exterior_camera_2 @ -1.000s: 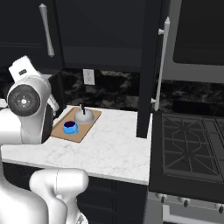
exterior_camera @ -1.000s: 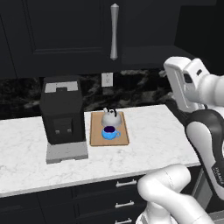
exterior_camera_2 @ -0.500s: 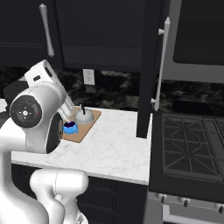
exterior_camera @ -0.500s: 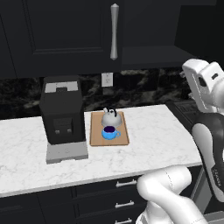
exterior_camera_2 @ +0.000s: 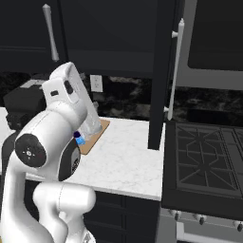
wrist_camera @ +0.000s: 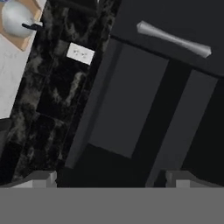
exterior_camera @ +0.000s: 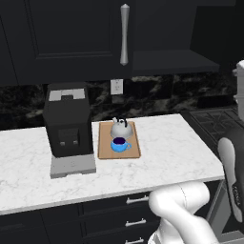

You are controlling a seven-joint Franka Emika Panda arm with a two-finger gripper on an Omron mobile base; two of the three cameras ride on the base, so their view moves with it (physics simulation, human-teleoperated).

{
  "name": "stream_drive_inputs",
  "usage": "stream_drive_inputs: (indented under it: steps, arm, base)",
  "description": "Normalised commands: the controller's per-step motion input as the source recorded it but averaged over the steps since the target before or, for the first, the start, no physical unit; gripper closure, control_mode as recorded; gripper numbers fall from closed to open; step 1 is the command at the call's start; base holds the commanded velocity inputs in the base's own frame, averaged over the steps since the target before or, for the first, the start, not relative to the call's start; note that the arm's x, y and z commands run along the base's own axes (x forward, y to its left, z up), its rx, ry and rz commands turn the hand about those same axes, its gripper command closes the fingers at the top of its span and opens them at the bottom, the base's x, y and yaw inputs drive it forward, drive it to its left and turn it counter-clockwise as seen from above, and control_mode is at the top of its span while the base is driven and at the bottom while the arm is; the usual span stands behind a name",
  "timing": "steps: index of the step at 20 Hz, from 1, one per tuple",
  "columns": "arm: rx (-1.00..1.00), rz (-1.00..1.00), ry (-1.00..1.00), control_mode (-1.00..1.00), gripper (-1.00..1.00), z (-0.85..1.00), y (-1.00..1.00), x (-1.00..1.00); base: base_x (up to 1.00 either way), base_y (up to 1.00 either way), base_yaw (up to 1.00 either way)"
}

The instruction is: Pick the kettle from the counter and place it on the tray. Then pick the mug from the cabinet and place it on the tray. Then close the cabinet doors.

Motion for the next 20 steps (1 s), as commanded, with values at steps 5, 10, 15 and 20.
stream_drive_inputs:
  steps: [5, 10, 15, 20]
  arm:
    - [0.18, -0.48, -0.02, -1.00, -1.00, 0.02, -0.51, -0.19]
    - [0.29, -0.33, -0.01, -1.00, -1.00, 0.00, -0.62, -0.41]
    - [0.16, -0.06, -0.27, -1.00, -1.00, -0.05, -0.62, -0.63]
    - [0.02, -0.02, -0.31, -1.00, -1.00, 0.00, -0.52, -0.73]
  base:
    - [0.00, 0.00, 0.00]
    - [0.00, 0.00, 0.00]
    - [0.00, 0.00, 0.00]
    - [0.00, 0.00, 0.00]
